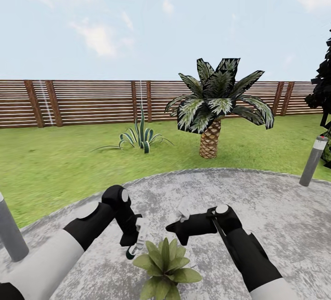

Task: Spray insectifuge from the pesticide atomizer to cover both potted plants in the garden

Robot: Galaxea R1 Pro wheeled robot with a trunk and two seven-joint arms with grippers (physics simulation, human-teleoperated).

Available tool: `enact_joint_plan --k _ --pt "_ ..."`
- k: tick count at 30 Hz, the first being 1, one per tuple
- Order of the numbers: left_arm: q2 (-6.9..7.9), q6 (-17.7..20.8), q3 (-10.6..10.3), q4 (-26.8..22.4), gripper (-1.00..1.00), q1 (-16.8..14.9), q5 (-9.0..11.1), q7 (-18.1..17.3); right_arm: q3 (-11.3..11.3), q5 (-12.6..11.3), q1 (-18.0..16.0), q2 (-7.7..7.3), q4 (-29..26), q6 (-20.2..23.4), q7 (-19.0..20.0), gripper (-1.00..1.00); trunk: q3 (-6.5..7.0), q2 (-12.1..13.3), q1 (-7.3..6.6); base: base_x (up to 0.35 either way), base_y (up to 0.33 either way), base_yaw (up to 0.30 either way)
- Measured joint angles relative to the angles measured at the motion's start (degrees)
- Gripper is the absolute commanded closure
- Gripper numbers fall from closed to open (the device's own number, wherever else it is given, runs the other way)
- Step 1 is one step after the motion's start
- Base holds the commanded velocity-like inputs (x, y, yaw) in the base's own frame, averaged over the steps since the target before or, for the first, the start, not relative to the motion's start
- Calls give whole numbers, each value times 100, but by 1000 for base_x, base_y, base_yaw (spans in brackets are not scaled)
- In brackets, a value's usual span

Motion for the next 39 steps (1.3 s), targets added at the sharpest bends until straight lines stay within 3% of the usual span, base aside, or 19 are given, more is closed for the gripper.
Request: enact_joint_plan --k 10,22,35,39 --pt "-330 0 -3 -1 100 0 -12 0 11 -8 0 7 -13 1 -2 100 0 0 0 0 0 0" --pt "-576 0 4 -8 100 -22 -17 0 12 -9 0 25 -13 -1 -7 100 0 0 0 0 0 0" --pt "-672 102 -4 -7 100 -45 -2 9 24 -8 0 33 -13 -4 -7 100 0 0 0 0 0 0" --pt "-684 119 -4 -7 100 -45 -2 9 193 -9 0 27 -15 -4 -7 100 0 0 0 0 0 0"
